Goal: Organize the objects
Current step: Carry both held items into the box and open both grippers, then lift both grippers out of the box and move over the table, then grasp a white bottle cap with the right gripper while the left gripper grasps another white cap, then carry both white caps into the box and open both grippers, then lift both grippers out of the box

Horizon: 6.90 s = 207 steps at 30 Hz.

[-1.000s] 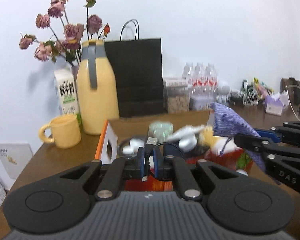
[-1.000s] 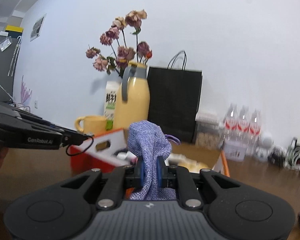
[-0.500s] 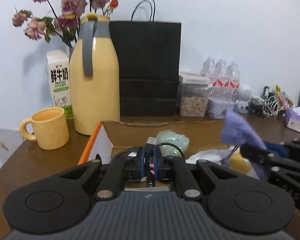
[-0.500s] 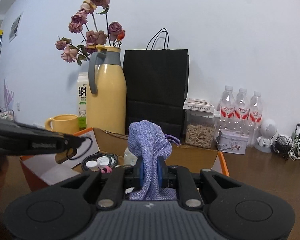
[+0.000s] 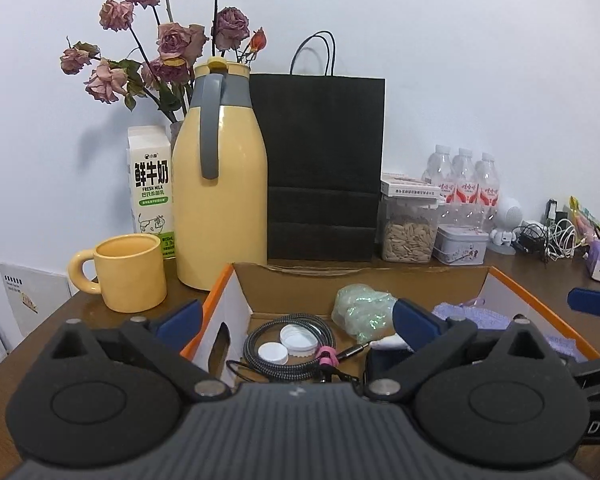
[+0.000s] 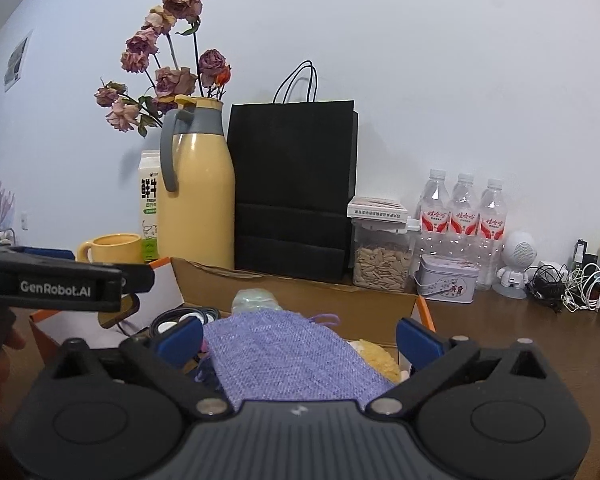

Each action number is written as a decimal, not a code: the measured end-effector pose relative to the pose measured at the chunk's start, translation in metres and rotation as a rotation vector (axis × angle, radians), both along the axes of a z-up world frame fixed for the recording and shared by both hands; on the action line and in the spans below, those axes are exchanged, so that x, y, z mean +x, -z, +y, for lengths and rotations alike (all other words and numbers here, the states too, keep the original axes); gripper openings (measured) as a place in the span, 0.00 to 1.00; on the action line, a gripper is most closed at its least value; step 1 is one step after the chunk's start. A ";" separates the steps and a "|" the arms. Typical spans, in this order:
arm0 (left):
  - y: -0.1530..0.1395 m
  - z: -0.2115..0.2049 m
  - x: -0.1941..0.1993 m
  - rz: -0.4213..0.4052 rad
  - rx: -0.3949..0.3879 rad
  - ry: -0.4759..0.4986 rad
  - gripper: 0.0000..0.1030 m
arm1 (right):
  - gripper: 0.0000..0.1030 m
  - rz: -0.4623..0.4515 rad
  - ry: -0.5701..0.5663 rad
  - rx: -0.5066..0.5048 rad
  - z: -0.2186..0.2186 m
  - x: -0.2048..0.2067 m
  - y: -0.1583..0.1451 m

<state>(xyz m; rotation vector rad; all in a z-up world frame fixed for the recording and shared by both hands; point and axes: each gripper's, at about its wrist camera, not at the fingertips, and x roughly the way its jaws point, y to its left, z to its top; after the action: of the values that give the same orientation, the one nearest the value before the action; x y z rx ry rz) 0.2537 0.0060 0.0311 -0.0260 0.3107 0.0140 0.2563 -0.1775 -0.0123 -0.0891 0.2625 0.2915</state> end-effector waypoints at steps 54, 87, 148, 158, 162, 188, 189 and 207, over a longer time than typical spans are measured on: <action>0.043 0.020 -0.112 0.109 -0.008 0.046 1.00 | 1.00 0.132 -0.013 -0.015 -0.028 -0.109 0.029; 0.052 0.026 -0.098 0.227 -0.048 0.047 1.00 | 0.27 0.134 -0.001 -0.023 -0.027 -0.082 0.030; -0.023 0.003 0.005 0.025 0.003 0.061 0.28 | 0.27 -0.035 -0.090 -0.021 0.033 0.007 -0.032; -0.010 0.010 0.060 0.083 -0.014 0.047 0.28 | 0.27 0.057 -0.090 -0.032 0.049 0.064 -0.017; -0.004 0.014 0.062 0.101 -0.021 0.039 0.43 | 0.33 0.077 -0.079 -0.023 0.046 0.065 -0.014; -0.016 0.014 0.039 0.011 -0.037 -0.019 1.00 | 0.98 0.021 -0.053 0.012 0.024 0.039 -0.025; -0.017 0.013 0.035 0.007 -0.040 -0.021 1.00 | 0.99 0.015 -0.053 0.012 0.024 0.036 -0.026; 0.002 0.001 -0.049 -0.012 0.018 0.026 1.00 | 1.00 0.008 -0.041 0.002 -0.002 -0.039 -0.012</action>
<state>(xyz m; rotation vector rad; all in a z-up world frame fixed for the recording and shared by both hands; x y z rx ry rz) 0.2046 0.0070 0.0292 -0.0047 0.2987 -0.0094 0.2173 -0.1797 -0.0007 -0.0919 0.2686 0.3333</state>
